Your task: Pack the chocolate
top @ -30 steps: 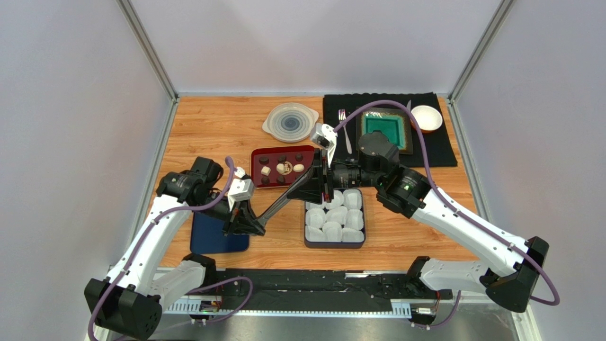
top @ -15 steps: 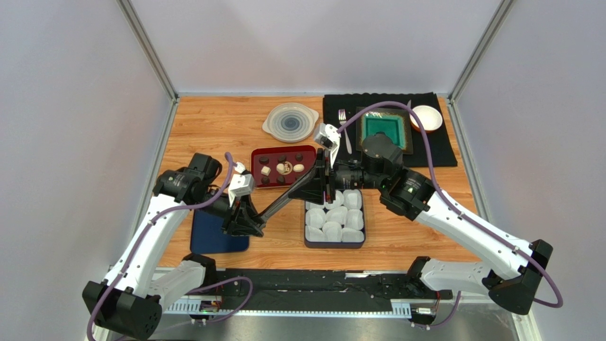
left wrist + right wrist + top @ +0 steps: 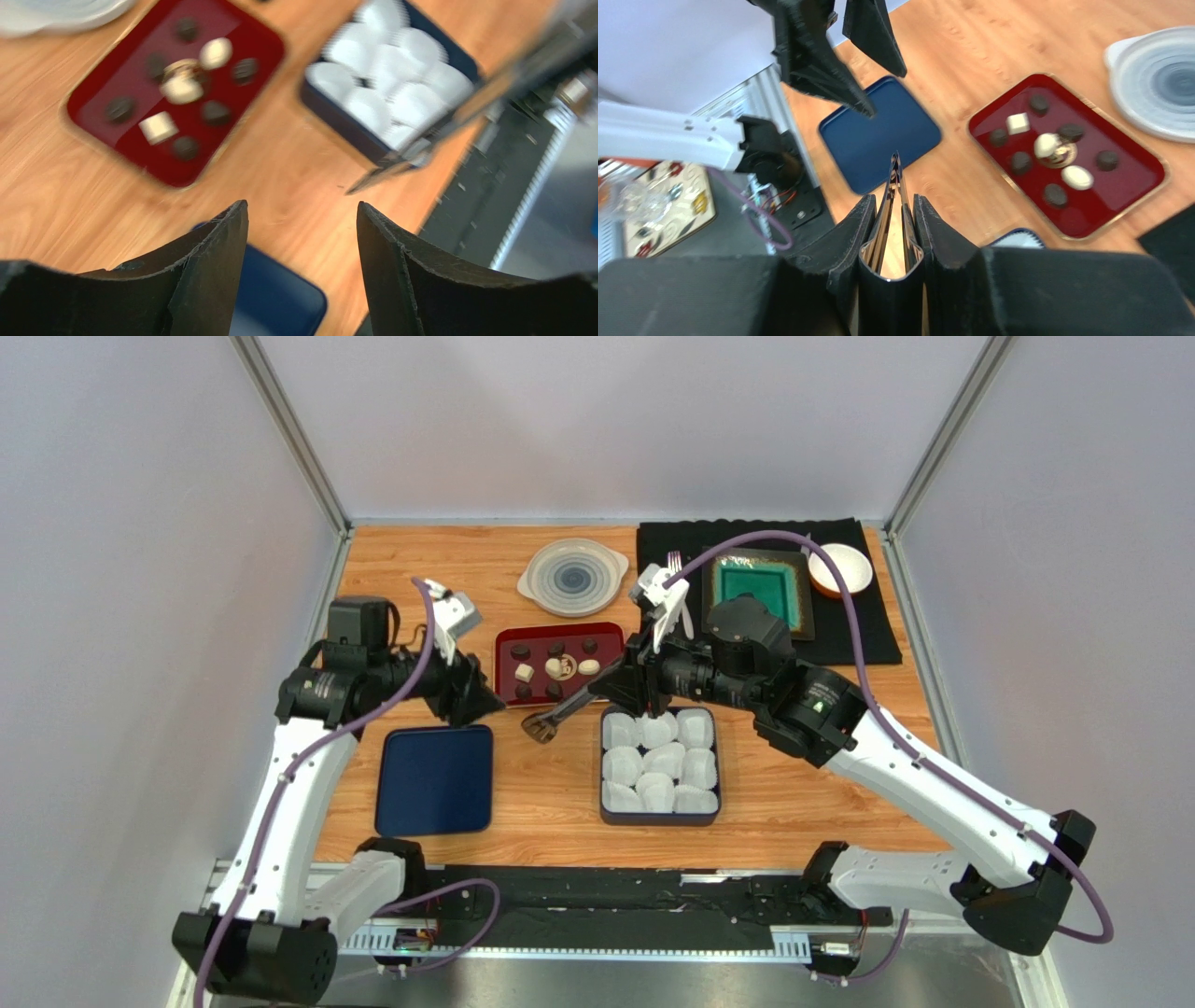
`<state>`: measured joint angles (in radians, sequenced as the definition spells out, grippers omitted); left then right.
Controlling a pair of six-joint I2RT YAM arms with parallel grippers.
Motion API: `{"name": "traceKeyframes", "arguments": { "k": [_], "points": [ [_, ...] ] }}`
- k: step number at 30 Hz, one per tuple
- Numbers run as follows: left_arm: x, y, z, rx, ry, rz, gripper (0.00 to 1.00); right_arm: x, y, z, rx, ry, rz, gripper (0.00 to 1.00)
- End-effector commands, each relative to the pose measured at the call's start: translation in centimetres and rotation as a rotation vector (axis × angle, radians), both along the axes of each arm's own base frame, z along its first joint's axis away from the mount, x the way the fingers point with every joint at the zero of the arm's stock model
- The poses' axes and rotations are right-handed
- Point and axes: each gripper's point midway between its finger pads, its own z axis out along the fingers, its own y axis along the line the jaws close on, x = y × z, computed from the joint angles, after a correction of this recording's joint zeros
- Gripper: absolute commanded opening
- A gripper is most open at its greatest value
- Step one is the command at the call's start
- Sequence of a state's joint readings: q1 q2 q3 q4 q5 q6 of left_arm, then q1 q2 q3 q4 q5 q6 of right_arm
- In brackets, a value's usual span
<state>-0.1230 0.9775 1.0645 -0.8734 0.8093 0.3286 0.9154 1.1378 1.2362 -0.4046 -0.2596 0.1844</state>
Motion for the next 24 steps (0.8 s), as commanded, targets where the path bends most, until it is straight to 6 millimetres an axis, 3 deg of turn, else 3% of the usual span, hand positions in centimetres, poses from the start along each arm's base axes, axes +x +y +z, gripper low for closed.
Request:
{"name": "traceKeyframes", "arguments": {
  "k": [1, 6, 10, 14, 21, 22, 24],
  "points": [
    [6.5, 4.6, -1.7, 0.054, 0.098, 0.375, 0.85, 3.5, -0.6, 2.7, 0.004, -0.115, -0.157, 0.0],
    [9.0, 8.9, -5.2, 0.176, 0.144, 0.572, 0.85, 6.7, 1.0, 1.9, -0.03, -0.166, -0.228, 0.0],
    [9.3, 10.7, -8.4, 0.202, 0.16, 0.613, 0.86, 10.1, 2.5, 1.7, -0.065, -0.206, -0.311, 0.0],
    [10.2, 13.9, -10.9, 0.215, 0.18, 0.686, 0.89, 13.5, 4.8, 0.8, -0.104, -0.23, -0.356, 0.0],
    [10.9, 17.5, -15.3, 0.227, 0.278, 0.765, 0.9, 18.8, 7.8, -0.2, -0.086, -0.213, -0.392, 0.0],
    [10.7, 17.5, -15.8, 0.231, 0.29, 0.766, 0.9, 19.4, 8.6, -1.3, -0.099, -0.206, -0.387, 0.0],
    [10.7, 17.9, -16.2, 0.234, 0.29, 0.771, 0.9, 20.2, 9.2, -0.7, -0.086, -0.213, -0.389, 0.0]
  ]
}}
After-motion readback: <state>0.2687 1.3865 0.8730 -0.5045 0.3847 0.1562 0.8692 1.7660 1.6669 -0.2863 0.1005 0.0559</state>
